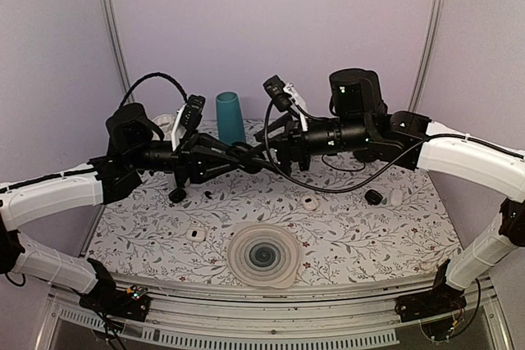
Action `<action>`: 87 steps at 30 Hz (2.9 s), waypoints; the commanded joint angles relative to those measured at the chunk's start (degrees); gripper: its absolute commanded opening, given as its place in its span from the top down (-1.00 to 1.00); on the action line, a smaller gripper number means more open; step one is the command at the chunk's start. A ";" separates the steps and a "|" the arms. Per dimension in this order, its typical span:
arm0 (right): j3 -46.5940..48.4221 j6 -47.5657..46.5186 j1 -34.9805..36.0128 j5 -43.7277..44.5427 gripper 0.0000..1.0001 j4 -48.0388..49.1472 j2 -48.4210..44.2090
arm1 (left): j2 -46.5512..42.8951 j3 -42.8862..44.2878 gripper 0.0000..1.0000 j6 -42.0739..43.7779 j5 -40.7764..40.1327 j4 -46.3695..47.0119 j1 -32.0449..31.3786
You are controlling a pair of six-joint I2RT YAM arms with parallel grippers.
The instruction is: Insert the wireless bluetooth earbuds into the charging case
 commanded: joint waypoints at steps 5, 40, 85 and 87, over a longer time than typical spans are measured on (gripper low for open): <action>2.16 -0.88 0.22 7.81 -0.58 -2.29 -0.11 | -0.04 1.80 1.00 0.09 0.71 -0.05 -0.82; -0.66 3.24 -2.79 3.81 -0.47 0.80 -6.84 | 0.83 2.35 1.00 1.33 -2.73 -2.87 -0.78; 9.99 -1.72 1.94 1.65 0.78 -10.73 2.85 | 2.38 4.02 1.00 2.38 -0.65 -5.52 -1.60; 10.14 -1.69 1.94 1.91 0.80 -10.92 3.03 | 2.28 4.02 1.00 2.45 -0.69 -5.55 -1.65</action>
